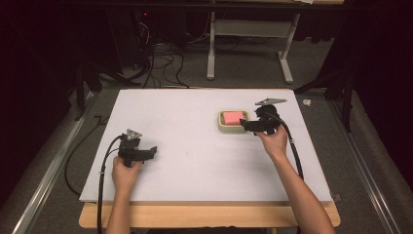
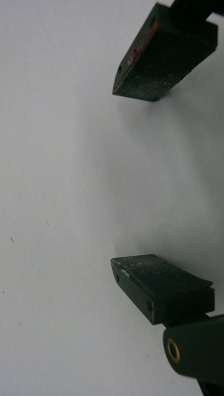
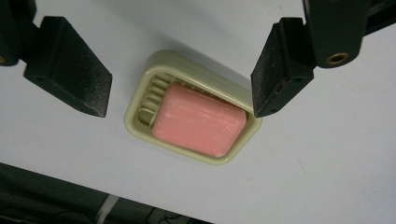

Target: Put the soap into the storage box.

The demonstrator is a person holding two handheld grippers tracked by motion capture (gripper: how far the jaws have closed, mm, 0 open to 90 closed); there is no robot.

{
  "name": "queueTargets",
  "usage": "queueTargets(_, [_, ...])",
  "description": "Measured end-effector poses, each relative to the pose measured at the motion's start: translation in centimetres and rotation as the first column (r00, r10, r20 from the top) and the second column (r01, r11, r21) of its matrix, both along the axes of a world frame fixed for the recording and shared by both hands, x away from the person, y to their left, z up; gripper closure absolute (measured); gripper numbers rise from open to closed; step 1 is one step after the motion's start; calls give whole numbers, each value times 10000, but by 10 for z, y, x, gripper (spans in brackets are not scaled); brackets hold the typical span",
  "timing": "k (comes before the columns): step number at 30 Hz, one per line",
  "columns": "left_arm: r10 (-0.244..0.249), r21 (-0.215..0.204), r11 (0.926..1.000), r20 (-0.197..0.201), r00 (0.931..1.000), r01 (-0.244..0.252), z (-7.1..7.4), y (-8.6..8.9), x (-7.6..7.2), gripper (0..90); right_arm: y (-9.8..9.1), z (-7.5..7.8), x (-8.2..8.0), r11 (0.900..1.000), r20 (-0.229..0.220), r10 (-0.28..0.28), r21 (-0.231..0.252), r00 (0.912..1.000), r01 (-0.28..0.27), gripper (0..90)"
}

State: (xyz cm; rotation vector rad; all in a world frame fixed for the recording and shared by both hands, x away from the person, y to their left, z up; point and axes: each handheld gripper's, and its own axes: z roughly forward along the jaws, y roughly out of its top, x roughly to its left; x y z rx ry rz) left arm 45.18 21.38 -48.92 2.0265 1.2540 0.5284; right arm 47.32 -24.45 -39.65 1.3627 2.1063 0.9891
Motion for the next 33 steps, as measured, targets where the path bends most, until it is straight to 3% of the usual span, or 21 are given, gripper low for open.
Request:
queueTargets(6, [1, 0, 10000, -1, 10000, -1, 0, 0, 0, 152, -10, 9, -13, 9997, 344, -21, 249, 9994, 13, 217])
queueTargets(23, [5, 0, 10000, 4, 10000, -5, 0, 0, 0, 152, -32, 11, -35, 9975, 561, -214, 692, 9982, 174, 219])
queueTargets(33, [5, 0, 10000, 3, 10000, -5, 0, 0, 0, 153, -47, 11, -50, 9918, 711, -449, 1226, 9965, 359, 221])
